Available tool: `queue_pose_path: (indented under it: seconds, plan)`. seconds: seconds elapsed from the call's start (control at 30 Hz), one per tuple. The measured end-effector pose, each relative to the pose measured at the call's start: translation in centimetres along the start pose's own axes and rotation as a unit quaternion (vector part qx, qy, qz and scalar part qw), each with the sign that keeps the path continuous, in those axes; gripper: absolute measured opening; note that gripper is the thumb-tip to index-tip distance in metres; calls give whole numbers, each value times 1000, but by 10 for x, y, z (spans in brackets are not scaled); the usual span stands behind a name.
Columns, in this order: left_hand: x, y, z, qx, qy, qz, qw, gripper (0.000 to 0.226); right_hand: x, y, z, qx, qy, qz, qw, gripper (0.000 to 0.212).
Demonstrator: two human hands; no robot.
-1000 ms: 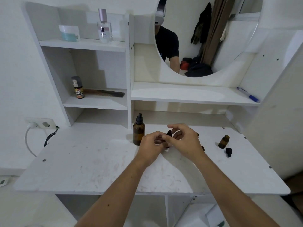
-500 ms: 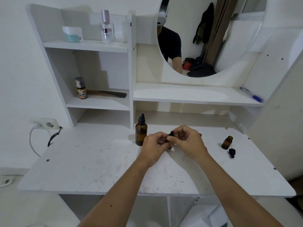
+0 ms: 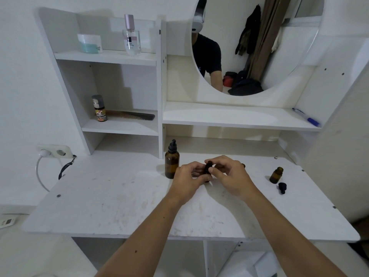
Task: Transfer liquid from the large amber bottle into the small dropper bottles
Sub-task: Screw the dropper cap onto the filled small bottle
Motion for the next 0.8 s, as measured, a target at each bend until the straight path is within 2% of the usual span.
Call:
queue_pose_path:
  seconds: [0.17,0.4,0.5,0.6,0.7,0.8]
  plan:
    - [1,0,0,15,-8,10,1000,28,2,2,1,46,14,-17,999,17]
    - [5,1,-4,25,-7,29,999,31,2,6,-2,67,16,-33,997,19]
    - [8,-4,-9,32,-15,16,999,45,-7,4,-6,56,18,-36,998,29]
    - [8,-12,-22,37,-42,-15,998,60,-21,-4,-9,87,10,-36,996,38]
    - [7,-29,-47,35,-58,-24,997,47,-43,-11,-6,129,-9,-27,991,35]
    - [-2,-61,-69,67,-76,-22,995,33,-67,-1,3,121,-29,-6,992,30]
Point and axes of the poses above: each hand's wrist, its own z-axis towards the middle knuckle, its own y-axis out of the palm, x = y × z, the point moved 3 cm from there along z, towards the middle knuckle, and after that the axes turned 11 degrees about z, right-handed, at the moved point
